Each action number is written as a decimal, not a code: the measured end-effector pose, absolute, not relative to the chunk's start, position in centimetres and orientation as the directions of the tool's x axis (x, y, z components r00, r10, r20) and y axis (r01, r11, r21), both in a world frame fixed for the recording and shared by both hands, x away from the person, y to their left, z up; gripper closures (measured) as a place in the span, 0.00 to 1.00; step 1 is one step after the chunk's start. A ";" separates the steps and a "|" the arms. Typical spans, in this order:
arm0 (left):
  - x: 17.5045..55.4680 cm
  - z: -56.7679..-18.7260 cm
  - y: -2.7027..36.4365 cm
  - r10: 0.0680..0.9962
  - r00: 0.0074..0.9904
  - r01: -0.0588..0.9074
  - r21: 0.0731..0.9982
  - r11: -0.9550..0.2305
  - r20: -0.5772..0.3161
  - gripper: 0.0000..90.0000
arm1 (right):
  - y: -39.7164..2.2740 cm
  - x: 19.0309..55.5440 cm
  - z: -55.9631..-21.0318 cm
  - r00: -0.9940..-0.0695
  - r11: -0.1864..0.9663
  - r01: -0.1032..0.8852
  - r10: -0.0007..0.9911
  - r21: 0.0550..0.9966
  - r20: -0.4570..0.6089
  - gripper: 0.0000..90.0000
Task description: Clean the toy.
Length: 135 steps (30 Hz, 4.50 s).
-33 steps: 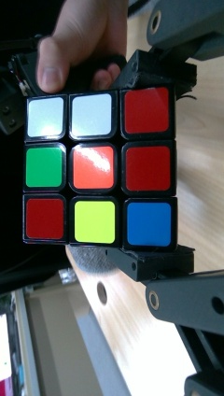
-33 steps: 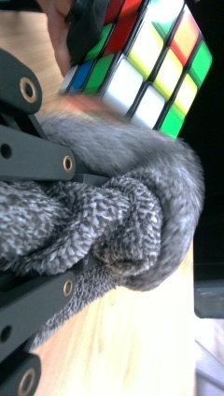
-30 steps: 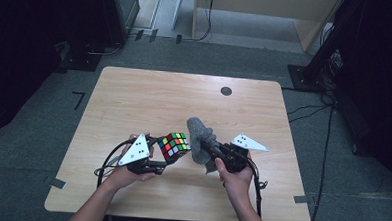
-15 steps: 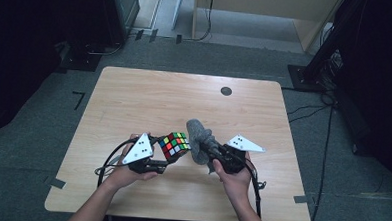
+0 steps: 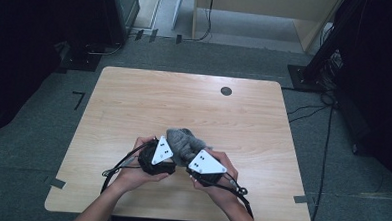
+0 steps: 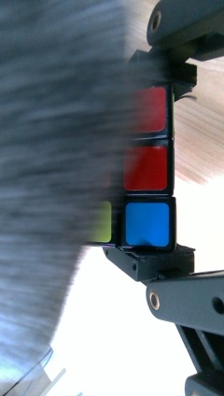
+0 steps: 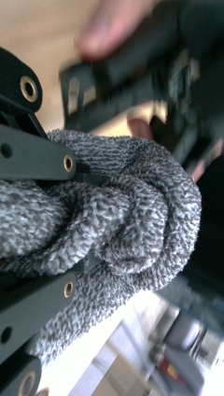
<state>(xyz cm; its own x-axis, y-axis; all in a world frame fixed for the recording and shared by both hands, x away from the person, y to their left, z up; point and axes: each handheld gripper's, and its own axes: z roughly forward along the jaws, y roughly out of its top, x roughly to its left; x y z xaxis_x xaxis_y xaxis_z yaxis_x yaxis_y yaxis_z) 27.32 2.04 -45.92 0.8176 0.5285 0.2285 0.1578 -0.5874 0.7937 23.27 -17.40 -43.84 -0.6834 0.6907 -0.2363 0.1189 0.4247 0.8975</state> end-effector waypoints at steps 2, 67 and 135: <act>27.3 -46.0 2.5 0.516 0.833 0.147 0.820 -0.554 0.199 0.38 | -18.7 24.2 -43.7 -0.642 0.397 0.185 0.742 0.899 -0.196 0.82; 30.6 -46.7 5.0 0.701 0.704 0.379 0.894 -0.240 -0.110 0.38 | -28.0 30.1 -48.1 -0.359 0.209 0.441 0.932 0.873 -0.042 0.79; 30.1 -49.1 10.5 0.813 0.580 0.561 0.747 -0.357 -0.046 0.03 | -32.5 26.9 -47.8 -0.389 0.054 0.507 0.905 0.860 0.172 0.14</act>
